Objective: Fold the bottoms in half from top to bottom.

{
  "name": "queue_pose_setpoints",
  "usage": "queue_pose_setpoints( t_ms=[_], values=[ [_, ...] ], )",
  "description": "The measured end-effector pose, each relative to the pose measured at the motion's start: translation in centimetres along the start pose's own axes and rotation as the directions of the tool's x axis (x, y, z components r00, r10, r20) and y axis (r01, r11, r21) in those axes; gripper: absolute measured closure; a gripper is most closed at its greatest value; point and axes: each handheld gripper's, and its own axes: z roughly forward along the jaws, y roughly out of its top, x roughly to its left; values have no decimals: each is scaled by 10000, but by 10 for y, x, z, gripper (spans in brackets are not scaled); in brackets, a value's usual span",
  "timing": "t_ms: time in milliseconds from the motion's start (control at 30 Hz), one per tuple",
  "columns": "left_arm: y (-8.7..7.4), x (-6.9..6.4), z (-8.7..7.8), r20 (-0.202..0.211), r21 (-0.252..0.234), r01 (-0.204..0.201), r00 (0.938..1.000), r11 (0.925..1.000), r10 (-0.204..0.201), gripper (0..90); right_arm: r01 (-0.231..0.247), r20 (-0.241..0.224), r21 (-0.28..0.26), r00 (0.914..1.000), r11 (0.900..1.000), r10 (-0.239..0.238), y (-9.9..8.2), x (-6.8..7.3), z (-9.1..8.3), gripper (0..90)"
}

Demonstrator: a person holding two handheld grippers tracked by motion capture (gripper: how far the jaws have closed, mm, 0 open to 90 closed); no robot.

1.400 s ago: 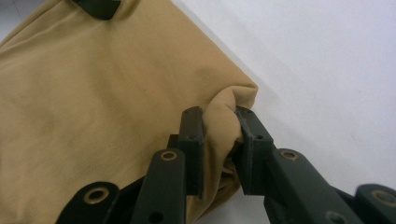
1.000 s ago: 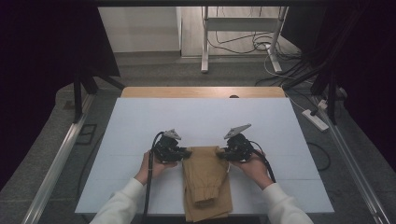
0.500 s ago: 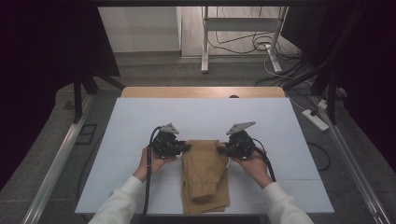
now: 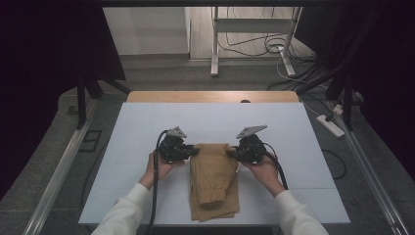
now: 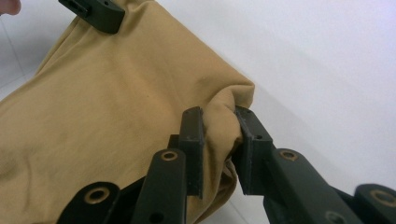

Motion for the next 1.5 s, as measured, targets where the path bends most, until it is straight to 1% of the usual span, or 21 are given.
queue_pose_setpoints(
  t_ms=[100, 167, 200, 267, 333, 533, 667, 833, 967, 1033, 1133, 1200, 1267, 1367, 1500],
  values=[
    [2, 4, 1, -10, -95, 61, 10000, 9999, -61, 752, -19, 75, -143, 10000, 9999, 20, 3, -2, 2, 746],
    [3, 8, 2, 33, -130, 153, 9999, 9998, -152, 752, -13, 106, -147, 9999, 9999, 15, 5, -4, 3, 745],
    [4, 10, 2, 61, -156, 178, 9998, 9997, -177, 753, 71, 131, -115, 9999, 9999, -70, 6, -5, 3, 745],
    [7, 12, 4, 39, -197, 209, 9998, 9996, -208, 752, 61, 202, -187, 9998, 9998, -57, 7, -8, 4, 745],
    [10, 14, 6, -21, -192, 176, 9998, 9997, -176, 753, 38, 290, -250, 9996, 9997, -31, 8, -10, 4, 746],
    [14, 23, 9, -79, -248, 282, 9996, 9993, -285, 755, -16, 443, -405, 9990, 9992, 34, 14, -17, 8, 747],
    [18, 27, 9, -112, -371, 240, 9996, 9990, -244, 754, 73, 520, -526, 9986, 9986, -45, 18, -19, 8, 747],
    [25, 37, 12, -152, -439, 271, 9995, 9987, -278, 755, 42, 703, -686, 9975, 9976, 7, 23, -26, 11, 747],
    [30, 44, 16, -207, -407, 221, 9995, 9989, -229, 755, 98, 853, -657, 9963, 9978, -42, 28, -32, 15, 747],
    [33, 47, 19, -243, -387, 273, 9993, 9989, -283, 755, 92, 913, -597, 9958, 9982, -37, 30, -34, 16, 747],
    [38, 50, 22, -287, -387, 294, 9991, 9988, -305, 755, 7, 1022, -549, 9948, 9985, 50, 31, -39, 19, 747],
    [41, 53, 24, -285, -384, 387, 9988, 9985, -398, 755, -164, 989, -600, 9948, 9981, 223, 31, -43, 21, 747],
    [44, 55, 26, -369, -309, 362, 9986, 9989, -373, 755, -251, 984, -610, 9947, 9978, 310, 32, -47, 22, 747],
    [49, 57, 28, -547, -272, 293, 9980, 9992, -308, 755, -220, 1129, -567, 9932, 9981, 284, 36, -50, 23, 747],
    [56, 60, 28, -701, -356, 269, 9971, 9990, -293, 755, -263, 1221, -608, 9920, 9978, 336, 43, -56, 24, 746]
  ],
)
